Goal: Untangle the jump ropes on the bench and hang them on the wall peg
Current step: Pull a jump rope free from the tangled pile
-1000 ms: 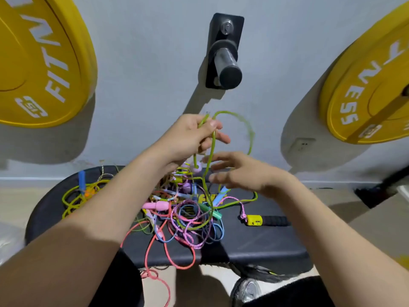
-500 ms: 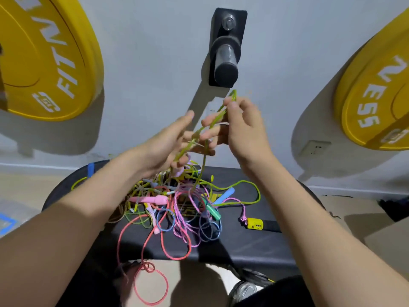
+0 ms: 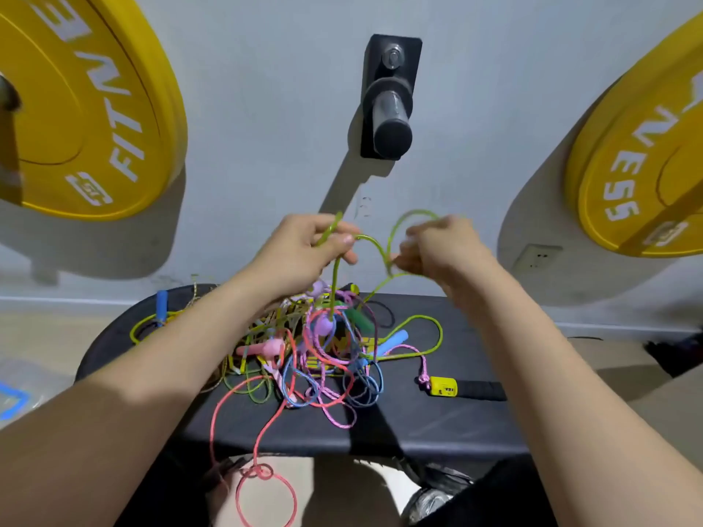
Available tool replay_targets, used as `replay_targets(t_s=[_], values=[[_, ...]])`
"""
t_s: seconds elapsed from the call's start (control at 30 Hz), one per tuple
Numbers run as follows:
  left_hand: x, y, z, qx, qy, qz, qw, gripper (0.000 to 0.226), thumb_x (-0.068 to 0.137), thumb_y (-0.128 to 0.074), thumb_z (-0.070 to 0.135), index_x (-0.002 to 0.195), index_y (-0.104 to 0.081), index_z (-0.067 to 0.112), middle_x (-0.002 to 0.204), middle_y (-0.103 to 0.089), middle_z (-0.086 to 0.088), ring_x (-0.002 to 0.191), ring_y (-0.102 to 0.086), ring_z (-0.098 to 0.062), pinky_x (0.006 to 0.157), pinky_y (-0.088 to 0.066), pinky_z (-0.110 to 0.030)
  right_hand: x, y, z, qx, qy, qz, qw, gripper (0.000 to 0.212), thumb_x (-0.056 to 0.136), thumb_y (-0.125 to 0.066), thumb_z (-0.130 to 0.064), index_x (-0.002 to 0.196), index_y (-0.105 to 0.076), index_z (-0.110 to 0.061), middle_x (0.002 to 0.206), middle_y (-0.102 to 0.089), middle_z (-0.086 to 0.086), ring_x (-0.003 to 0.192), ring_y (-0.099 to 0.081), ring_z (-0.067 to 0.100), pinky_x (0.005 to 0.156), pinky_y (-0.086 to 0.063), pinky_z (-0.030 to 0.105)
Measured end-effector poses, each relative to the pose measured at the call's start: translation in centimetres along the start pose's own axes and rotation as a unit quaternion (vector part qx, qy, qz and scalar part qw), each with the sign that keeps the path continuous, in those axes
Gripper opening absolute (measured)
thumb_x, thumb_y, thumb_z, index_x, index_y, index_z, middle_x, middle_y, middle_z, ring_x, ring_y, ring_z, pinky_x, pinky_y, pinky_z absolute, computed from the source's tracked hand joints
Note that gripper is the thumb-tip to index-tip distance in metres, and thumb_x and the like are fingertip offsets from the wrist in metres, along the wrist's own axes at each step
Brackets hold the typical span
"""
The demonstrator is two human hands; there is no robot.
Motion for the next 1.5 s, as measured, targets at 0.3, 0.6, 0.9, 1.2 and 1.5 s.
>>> replay_targets(t_s=[0.3, 0.6, 0.9, 1.2, 1.5], values=[[-0.3, 1.7, 3.4, -0.211, -0.007, 0.082, 0.974, 0.022, 0.107, -0.062, 0.025, 0.113, -0.071, 0.006, 0.099, -0.082, -0.006, 0.047, -0.033, -0.008, 0.048, -0.029, -0.02, -1.9, -4.9, 0.8, -0.295, 0.165, -0.215, 0.916, 0.027, 0.105, -0.063, -0.027, 0.098, -0.077, -0.004, 0.091, -0.076, 0.02, 0.075, -0.057, 0.018, 0.077, -0.054, 0.044], [-1.7, 3.0, 1.4, -0.154, 0.128, 0.075, 0.977, 0.025, 0.103, -0.051, 0.01, 0.113, -0.074, 0.013, 0.116, -0.067, -0.008, 0.06, -0.045, -0.012, 0.054, -0.029, -0.024, -1.5, -5.0, -1.0, -0.144, 0.22, -0.067, 0.962, 0.029, 0.107, -0.055, -0.026, 0.091, -0.067, -0.006, 0.065, -0.075, 0.008, 0.046, -0.056, 0.018, 0.05, -0.044, 0.028], [-3.8, 2.3, 2.4, -0.045, 0.097, -0.139, 0.985, 0.026, 0.103, -0.056, 0.028, 0.099, -0.076, 0.014, 0.083, -0.067, -0.009, 0.082, -0.053, -0.03, 0.08, -0.055, -0.051, -3.1, -4.3, -1.0, -0.046, 0.136, -0.06, 0.988, 0.041, 0.099, -0.074, -0.03, 0.073, -0.07, 0.001, 0.062, -0.073, 0.012, 0.051, -0.068, 0.026, 0.053, -0.057, 0.032], [-3.5, 2.4, 3.3, -0.038, 0.032, -0.148, 0.988, 0.022, 0.104, -0.056, 0.009, 0.087, -0.071, 0.008, 0.075, -0.054, -0.014, 0.068, -0.048, -0.023, 0.066, -0.041, -0.035, -3.8, -4.7, -1.6, -0.32, 0.324, -0.112, 0.883, 0.037, 0.107, -0.056, -0.032, 0.076, -0.071, -0.017, 0.064, -0.065, 0.003, 0.064, -0.058, 0.018, 0.069, -0.048, 0.038], [-2.5, 2.7, 1.9, -0.051, 0.04, -0.084, 0.994, 0.014, 0.088, -0.073, 0.035, 0.09, -0.076, 0.021, 0.08, -0.067, -0.017, 0.068, -0.072, -0.036, 0.065, -0.06, -0.057, -3.1, -4.4, -1.1, -0.159, 0.276, -0.055, 0.946, 0.02, 0.112, -0.049, -0.026, 0.097, -0.049, -0.011, 0.084, -0.076, 0.011, 0.075, -0.076, 0.019, 0.076, -0.057, 0.045]])
Point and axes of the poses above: each hand's wrist, its own x-axis towards the middle knuckle, its own y-axis out of the back of the hand, z = x × y, the point moved 2 cm from there along x, towards the middle knuckle
